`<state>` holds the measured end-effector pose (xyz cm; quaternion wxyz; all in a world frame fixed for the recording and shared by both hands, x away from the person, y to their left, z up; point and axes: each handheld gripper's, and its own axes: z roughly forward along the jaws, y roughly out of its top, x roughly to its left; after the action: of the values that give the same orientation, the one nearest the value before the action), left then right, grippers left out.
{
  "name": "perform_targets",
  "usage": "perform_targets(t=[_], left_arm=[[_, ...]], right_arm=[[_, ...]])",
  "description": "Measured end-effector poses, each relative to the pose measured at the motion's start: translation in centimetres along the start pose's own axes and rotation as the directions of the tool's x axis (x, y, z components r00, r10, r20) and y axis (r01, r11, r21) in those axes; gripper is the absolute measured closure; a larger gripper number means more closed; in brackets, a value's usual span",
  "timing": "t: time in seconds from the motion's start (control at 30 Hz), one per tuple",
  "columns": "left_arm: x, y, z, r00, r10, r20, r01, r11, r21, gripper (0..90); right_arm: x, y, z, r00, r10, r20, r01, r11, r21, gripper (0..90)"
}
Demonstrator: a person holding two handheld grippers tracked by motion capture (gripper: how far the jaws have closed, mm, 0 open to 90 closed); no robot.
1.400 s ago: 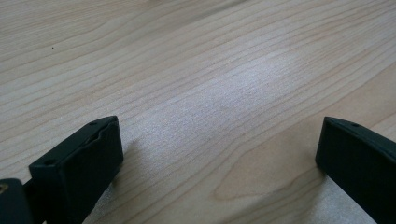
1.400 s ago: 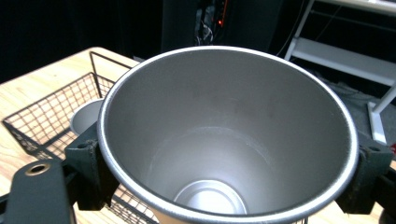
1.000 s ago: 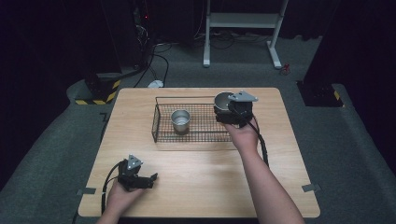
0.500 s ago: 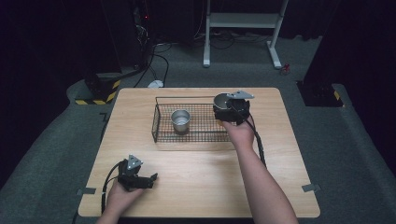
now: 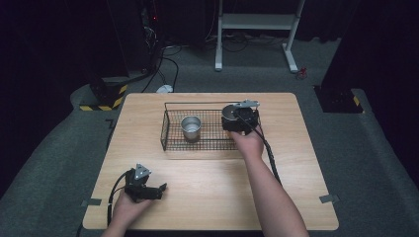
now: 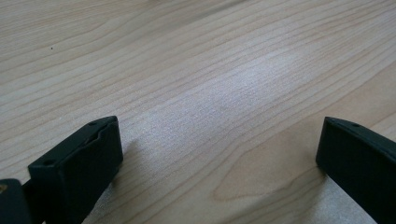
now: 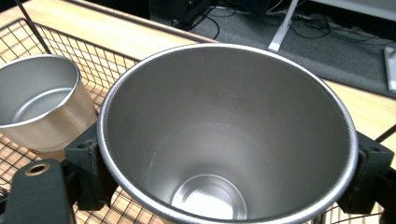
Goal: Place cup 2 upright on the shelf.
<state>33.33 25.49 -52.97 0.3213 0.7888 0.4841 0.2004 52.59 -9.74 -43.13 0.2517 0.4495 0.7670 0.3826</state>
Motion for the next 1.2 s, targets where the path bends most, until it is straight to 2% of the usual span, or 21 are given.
perform_targets(t=[0.23, 0.63, 1.2], left_arm=[[0.0, 0.0, 0.0, 1.0000, 0.000, 0.001, 0.000, 1.0000, 0.001, 0.8], [0.0, 0.0, 0.0, 1.0000, -0.001, 0.001, 0.001, 1.0000, 0.000, 0.8], [0.0, 0.0, 0.0, 1.0000, 0.000, 0.002, 0.000, 1.0000, 0.000, 0.8]], right_arm=[[0.0, -0.5, 0.9, 1.0000, 0.009, 0.003, -0.009, 0.999, 0.033, 13.0], [0.1, -1.1, 1.7, 0.9999, 0.014, 0.010, -0.014, 0.998, 0.056, 13.0], [0.1, -1.5, 1.9, 0.9998, 0.021, -0.004, -0.020, 0.996, 0.082, 12.0]])
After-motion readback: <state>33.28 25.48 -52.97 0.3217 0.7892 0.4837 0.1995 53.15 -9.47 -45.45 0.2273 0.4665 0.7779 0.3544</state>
